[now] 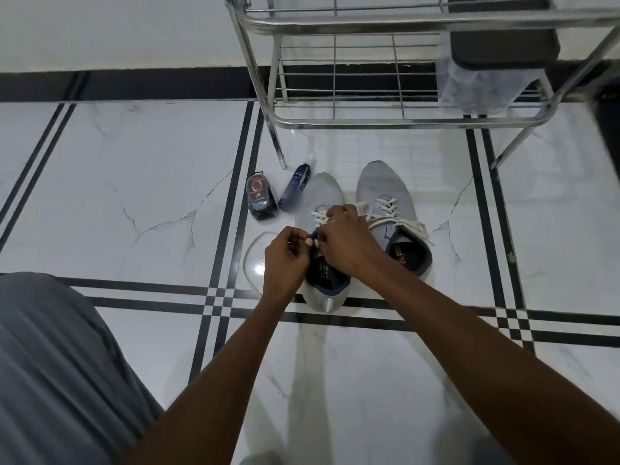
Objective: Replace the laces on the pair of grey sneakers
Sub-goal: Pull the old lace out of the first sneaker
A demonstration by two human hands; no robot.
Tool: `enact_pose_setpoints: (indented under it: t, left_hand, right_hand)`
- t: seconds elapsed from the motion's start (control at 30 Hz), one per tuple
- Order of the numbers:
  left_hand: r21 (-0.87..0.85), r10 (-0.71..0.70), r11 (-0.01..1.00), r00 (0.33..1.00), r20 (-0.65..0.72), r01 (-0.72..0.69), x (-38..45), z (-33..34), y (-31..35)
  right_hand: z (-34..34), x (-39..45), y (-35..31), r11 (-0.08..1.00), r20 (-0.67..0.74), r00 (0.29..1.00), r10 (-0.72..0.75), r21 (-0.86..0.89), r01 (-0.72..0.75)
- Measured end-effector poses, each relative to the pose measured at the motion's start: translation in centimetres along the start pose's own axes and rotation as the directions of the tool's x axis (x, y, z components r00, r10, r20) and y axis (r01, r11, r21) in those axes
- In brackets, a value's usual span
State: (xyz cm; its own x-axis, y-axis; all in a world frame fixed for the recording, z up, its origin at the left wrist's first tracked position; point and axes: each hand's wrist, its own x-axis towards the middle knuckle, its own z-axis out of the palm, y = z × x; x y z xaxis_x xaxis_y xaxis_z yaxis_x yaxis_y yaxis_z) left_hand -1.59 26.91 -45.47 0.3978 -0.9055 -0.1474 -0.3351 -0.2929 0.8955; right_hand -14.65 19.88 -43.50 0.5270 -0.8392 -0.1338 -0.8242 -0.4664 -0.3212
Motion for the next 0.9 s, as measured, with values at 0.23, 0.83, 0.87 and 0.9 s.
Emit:
enact_pose_setpoints:
  t: [0.23,0.83,0.87,0.9]
  left_hand:
    - [0.025,-0.018,1.000,1.000,-0.014,0.018,0.0,0.0,-0.4]
    - [0.341,0.173,0.926,0.985,-0.005,-0.161,0.9,-0.1,-0.6]
    - [0.300,0.139,0.947,0.988,-0.065,-0.113,0.8,-0.5,-0.7]
    - [0.253,0.093,0.966,0.988,-0.121,-0.059,0.7,-0.7,-0.8]
  right_hand:
    - [-3.6,1.0,4.0,0.868,-0.426,0.820,0.381,0.469,-0.160]
    - [-0.1,-0.6,2.1,0.911,-0.001,0.948,0.318,0.279,-0.305]
    - [-0.2,-0.7,2.7,0.888,-0.018,0.934,0.356,0.316,-0.333]
    - [-0.3,-0.8,3.0,0.874,-0.028,0.926,0.376,0.342,-0.345]
